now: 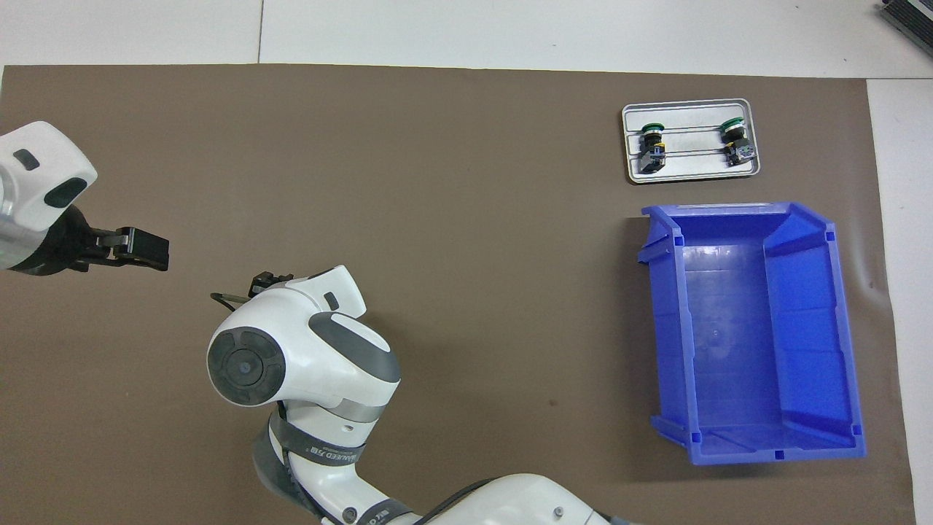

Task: Place and press button with both arms
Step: 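Grasp the green button with the right gripper and lift it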

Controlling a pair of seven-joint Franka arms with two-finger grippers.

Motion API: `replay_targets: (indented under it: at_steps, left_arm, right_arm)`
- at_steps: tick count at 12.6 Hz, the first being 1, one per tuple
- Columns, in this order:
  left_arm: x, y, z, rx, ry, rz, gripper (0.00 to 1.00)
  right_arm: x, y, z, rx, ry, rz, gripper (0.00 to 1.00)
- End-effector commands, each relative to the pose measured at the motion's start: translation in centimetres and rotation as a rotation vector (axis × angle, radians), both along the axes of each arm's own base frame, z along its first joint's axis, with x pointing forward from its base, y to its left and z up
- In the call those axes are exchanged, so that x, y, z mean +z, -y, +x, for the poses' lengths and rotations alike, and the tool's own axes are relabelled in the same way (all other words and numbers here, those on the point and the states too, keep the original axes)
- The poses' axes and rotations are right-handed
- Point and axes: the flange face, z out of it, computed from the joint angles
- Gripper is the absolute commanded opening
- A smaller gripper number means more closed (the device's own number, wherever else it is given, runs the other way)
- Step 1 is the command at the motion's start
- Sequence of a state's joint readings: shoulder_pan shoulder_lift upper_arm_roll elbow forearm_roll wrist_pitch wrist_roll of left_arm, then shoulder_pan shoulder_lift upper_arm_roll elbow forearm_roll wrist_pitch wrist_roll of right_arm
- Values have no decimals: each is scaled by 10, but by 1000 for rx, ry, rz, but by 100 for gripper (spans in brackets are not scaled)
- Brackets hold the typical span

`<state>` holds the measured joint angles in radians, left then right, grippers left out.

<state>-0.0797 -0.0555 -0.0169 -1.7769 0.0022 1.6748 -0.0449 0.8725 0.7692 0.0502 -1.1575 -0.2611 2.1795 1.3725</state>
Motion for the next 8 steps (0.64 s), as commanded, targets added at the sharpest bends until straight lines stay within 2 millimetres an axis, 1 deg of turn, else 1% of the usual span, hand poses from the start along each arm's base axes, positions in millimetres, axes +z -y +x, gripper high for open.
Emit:
replay_targets:
  at_steps: [1,2,3,4,6,8]
  left_arm:
    - [3,-3,-7,6,10,17,100]
    - [3,-3,-7,8,10,17,100]
    - [3,-3,-7,6,10,17,100]
    - [3,-4,-7,9,10,17,100]
    - [3,-3,-7,6,10,17,100]
    - [3,-3,-7,6,10,17,100]
  right_arm:
    - [-8,0,-2,49,19,-19,85]
    - [-14,2,-2,75,15,-36,84]
    - [-16,1,-3,83,21,-27,84]
    - [-25,3,-6,89,18,-31,83]
    - [-28,4,-7,93,14,-36,80]
    - [-27,2,-9,97,14,-36,78]
